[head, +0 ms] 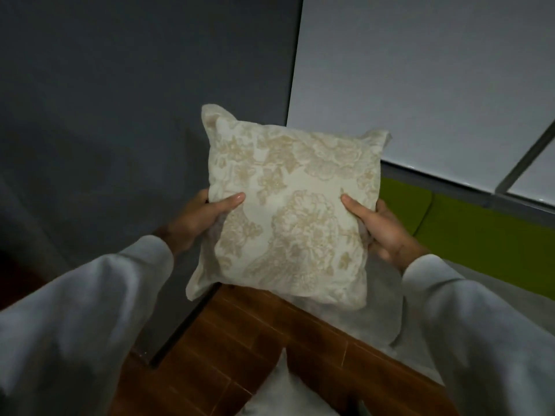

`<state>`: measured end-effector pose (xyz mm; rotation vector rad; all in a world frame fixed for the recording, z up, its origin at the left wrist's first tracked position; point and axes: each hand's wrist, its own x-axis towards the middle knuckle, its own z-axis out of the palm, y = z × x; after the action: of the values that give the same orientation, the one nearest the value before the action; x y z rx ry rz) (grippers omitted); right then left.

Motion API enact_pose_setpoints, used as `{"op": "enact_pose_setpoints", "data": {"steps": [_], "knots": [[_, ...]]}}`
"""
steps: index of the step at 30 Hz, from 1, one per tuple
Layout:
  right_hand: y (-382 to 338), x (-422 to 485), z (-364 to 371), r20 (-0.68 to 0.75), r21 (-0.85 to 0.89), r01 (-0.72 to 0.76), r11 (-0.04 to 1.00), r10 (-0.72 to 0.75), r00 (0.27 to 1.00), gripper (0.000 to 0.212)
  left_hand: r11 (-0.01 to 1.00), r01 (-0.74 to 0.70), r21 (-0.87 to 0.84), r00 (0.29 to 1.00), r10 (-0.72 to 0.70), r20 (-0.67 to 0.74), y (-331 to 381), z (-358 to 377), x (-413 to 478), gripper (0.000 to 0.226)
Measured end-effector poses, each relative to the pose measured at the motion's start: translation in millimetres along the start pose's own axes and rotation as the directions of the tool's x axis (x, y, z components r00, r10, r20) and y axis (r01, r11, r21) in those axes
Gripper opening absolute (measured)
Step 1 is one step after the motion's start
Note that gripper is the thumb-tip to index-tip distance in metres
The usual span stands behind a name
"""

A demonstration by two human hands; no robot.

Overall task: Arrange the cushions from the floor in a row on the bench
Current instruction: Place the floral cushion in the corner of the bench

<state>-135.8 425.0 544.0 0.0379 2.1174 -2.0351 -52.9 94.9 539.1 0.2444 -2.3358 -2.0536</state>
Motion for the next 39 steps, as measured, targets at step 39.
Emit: {"op": "enact_pose_setpoints", "data": {"steps": [39], "knots": [[-3.8,131.2,12.9,-0.124,0.013,0.136,0.991,-0.133,0.983,0.069,0.999,-0.048,-0.024,0.993,0.050,0.104,20.7,-9.0,230.7,0.049]]}}
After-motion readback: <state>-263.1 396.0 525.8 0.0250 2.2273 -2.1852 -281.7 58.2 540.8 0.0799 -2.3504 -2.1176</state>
